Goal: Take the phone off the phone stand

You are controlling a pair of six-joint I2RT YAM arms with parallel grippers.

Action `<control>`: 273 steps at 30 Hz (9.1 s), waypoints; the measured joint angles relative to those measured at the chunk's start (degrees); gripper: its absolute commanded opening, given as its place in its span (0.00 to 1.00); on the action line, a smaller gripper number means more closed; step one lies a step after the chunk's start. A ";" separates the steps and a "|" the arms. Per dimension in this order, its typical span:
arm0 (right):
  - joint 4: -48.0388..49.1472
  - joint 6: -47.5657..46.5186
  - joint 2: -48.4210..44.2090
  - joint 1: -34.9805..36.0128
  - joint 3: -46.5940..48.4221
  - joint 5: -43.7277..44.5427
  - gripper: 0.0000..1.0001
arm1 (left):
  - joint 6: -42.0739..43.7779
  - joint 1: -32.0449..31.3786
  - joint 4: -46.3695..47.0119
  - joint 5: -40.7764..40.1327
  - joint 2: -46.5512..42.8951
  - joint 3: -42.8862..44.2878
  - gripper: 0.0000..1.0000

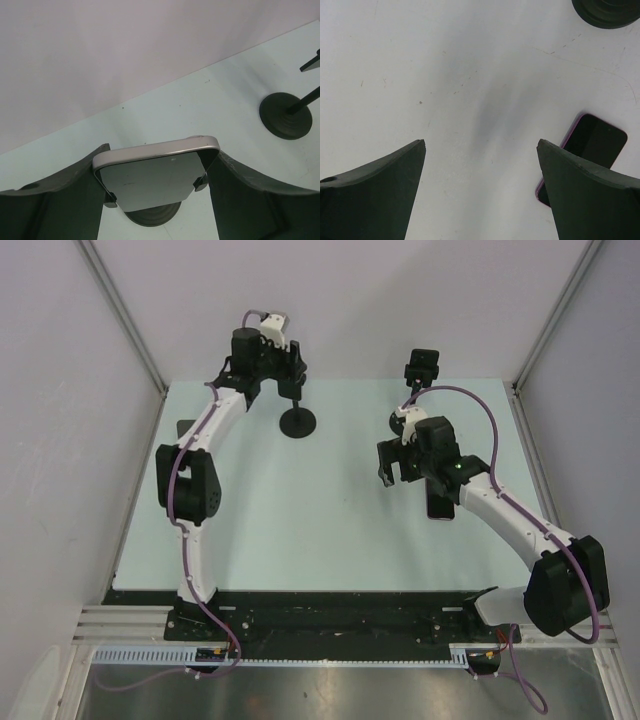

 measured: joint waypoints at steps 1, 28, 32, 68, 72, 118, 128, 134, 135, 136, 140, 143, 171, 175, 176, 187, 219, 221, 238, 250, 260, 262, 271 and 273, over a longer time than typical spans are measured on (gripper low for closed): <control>0.11 0.00 0.00 0.00 0.00 -0.02 1.00 | 0.11 -0.04 0.00 0.09 -0.02 0.00 0.40; 19.63 9.09 -3.06 -0.50 -1.38 -12.50 0.98 | -6.23 -12.44 -1.99 4.24 -32.85 -37.73 0.01; 22.53 11.02 -0.42 -0.66 -1.42 -16.92 0.94 | -5.92 -16.39 -2.05 1.70 -36.57 -41.51 0.00; 37.79 7.02 0.22 12.79 -10.27 -16.13 0.62 | -8.48 -23.17 2.38 -8.55 -46.88 -52.96 0.00; 37.81 6.23 0.68 13.79 -10.27 -14.82 0.58 | -8.55 -23.21 2.29 -8.17 -46.88 -52.96 0.00; 33.16 2.99 -0.79 11.30 -10.80 -24.06 0.00 | -2.91 -10.36 -1.84 5.46 -50.03 -55.32 1.00; 33.42 3.21 -1.29 13.88 -10.91 -16.37 0.00 | -9.07 -24.00 4.81 -4.74 -57.27 -59.30 1.00; 33.94 4.02 -1.09 14.19 -10.91 -15.30 0.00 | -9.70 -25.53 9.99 -9.27 -56.78 -63.28 1.00; 33.99 4.11 -1.07 14.21 -10.91 -14.99 0.00 | -9.92 -25.55 10.49 -9.97 -56.43 -63.49 1.00; 34.27 4.22 -1.07 14.21 -10.91 -14.91 0.00 | -9.99 -25.57 11.17 -10.73 -56.02 -63.56 1.00; 34.75 4.37 -0.70 14.34 -10.91 -14.73 0.00 | -10.05 -26.21 15.08 -12.72 -53.20 -63.56 1.00; 34.80 4.35 -0.68 14.45 -10.91 -14.71 0.00 | -10.03 -26.53 16.83 -13.57 -52.13 -63.56 1.00; 34.56 3.98 -0.63 10.12 -10.91 -22.75 0.01 | -8.92 -26.64 23.06 -13.51 -49.64 -64.70 0.00; 34.58 3.87 -0.52 9.20 -10.91 -24.79 0.01 | -9.01 -24.17 22.97 -7.78 -49.64 -64.70 0.00; 34.62 3.87 -0.50 9.01 -10.91 -25.09 0.01 | -8.98 -23.63 22.95 -6.51 -49.64 -64.70 0.00; 36.37 4.42 0.55 7.89 -10.91 -28.70 0.29 | -8.94 -19.89 22.03 1.55 -49.72 -64.65 0.00; 36.33 5.49 -0.33 7.91 -10.88 -26.60 0.73 | -5.51 -15.58 14.86 0.50 -50.58 -62.93 0.00; 37.03 5.46 0.70 8.41 -10.38 -26.80 0.73 | -5.53 -15.54 14.75 0.76 -50.58 -62.88 0.00; 41.22 5.14 9.16 9.31 -4.81 -27.17 0.43 | -5.57 -15.23 13.44 1.81 -51.06 -62.58 0.00; 39.98 3.87 9.46 6.05 -4.33 -27.82 0.14 | -4.96 -14.53 10.84 5.62 -52.06 -62.12 0.00; 36.48 2.54 8.83 5.84 -4.26 -26.29 0.45 | -6.47 -14.36 7.69 9.09 -52.11 -60.28 0.00; 35.01 1.97 7.93 5.90 -4.26 -25.14 0.50 | -7.19 -14.36 6.95 9.44 -52.13 -59.67 0.00; 29.90 -0.11 3.34 6.36 -4.22 -19.37 0.64 | -11.10 -14.36 6.34 8.31 -53.62 -58.12 0.00; 29.00 -0.22 2.12 6.45 -4.22 -17.94 0.64 | -12.66 -14.36 6.78 7.28 -53.94 -58.07 0.00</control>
